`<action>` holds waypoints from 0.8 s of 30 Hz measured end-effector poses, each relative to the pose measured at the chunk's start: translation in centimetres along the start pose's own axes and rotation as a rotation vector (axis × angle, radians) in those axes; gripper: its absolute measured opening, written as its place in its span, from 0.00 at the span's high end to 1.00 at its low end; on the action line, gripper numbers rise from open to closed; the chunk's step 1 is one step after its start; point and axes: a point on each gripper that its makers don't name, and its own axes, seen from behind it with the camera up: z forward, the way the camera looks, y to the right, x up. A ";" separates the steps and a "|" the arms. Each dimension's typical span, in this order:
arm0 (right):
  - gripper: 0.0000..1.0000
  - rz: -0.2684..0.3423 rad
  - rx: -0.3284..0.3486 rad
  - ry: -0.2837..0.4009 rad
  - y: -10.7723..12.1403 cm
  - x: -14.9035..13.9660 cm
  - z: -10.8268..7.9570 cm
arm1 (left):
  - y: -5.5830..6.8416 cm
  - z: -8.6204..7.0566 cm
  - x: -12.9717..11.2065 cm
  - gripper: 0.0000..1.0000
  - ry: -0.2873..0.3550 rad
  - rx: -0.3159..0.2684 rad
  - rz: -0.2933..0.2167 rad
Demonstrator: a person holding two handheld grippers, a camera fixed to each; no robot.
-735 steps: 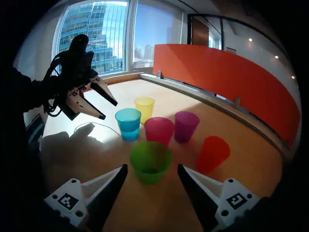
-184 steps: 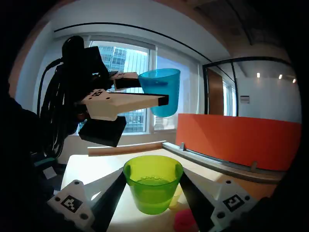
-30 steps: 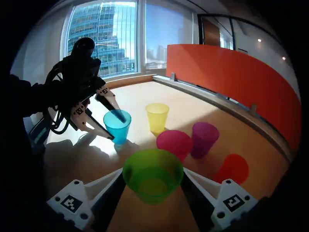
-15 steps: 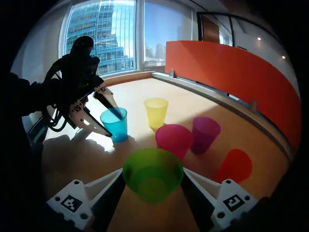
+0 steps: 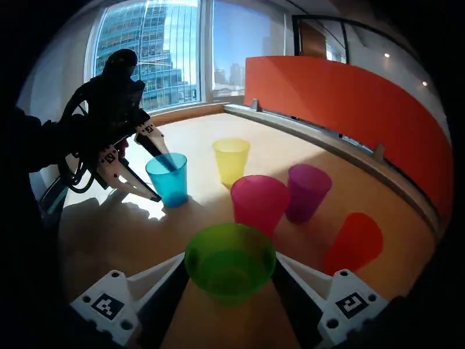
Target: Pour water
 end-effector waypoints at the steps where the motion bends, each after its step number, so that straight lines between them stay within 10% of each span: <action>1: 0.09 0.001 -0.001 0.000 0.0 -0.1 0.0 | 0.0 0.0 -0.2 0.15 -0.004 0.001 0.001; 24: 0.08 0.006 -0.021 0.012 0.2 -0.9 -0.3 | 0.1 -2.5 -2.0 0.15 -0.026 0.040 -0.036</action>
